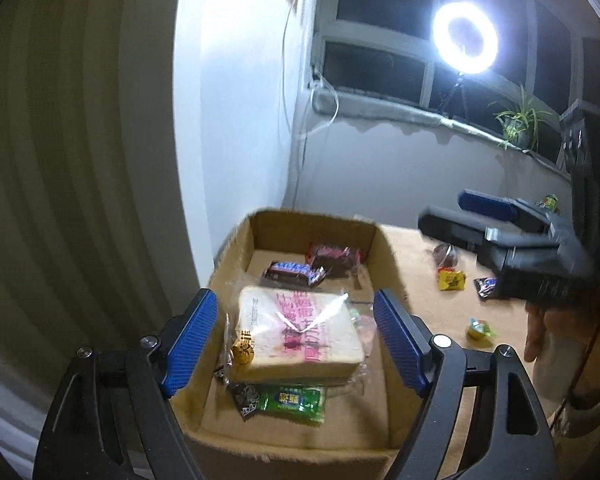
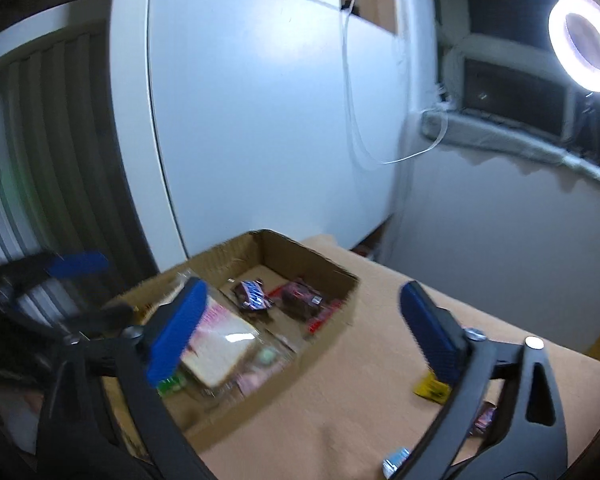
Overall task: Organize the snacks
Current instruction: 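Move both open grippers back to the remaining snacks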
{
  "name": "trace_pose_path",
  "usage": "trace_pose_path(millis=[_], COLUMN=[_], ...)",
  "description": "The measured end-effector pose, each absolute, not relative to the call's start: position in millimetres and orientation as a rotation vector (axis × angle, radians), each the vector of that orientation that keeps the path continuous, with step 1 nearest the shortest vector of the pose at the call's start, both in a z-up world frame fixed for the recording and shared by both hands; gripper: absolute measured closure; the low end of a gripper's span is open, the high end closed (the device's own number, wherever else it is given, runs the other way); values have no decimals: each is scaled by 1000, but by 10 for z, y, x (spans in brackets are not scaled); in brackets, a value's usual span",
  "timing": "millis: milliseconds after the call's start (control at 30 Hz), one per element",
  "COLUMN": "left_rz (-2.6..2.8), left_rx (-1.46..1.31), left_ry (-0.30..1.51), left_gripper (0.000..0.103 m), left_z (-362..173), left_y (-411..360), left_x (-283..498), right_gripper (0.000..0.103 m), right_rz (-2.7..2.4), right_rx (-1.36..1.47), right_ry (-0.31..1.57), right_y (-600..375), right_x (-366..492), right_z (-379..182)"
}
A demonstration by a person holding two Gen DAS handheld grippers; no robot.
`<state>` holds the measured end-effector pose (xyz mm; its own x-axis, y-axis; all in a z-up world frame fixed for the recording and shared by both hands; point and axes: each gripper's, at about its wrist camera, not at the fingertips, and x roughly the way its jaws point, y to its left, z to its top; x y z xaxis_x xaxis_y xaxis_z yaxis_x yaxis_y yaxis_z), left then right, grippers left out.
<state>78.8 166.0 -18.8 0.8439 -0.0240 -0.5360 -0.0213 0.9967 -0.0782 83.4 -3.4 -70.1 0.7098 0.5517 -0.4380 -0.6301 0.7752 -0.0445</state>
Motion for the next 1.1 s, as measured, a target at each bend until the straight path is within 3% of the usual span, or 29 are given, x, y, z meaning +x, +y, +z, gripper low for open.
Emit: trace_pose_path(millis=[433,1100], left_rz=[-16,-77], left_rx=[10,96], left_ry=[435,401], left_gripper=[22,21], left_z=[368,540], left_y=[1320,764], left_x=[229,-45], right_gripper=[0,0], right_rz=[549,486], right_rx=[-155,-98], right_ry=[435,446], right_y=[-640,-1356], right_x=[291,-61], right_z=[-670,-741])
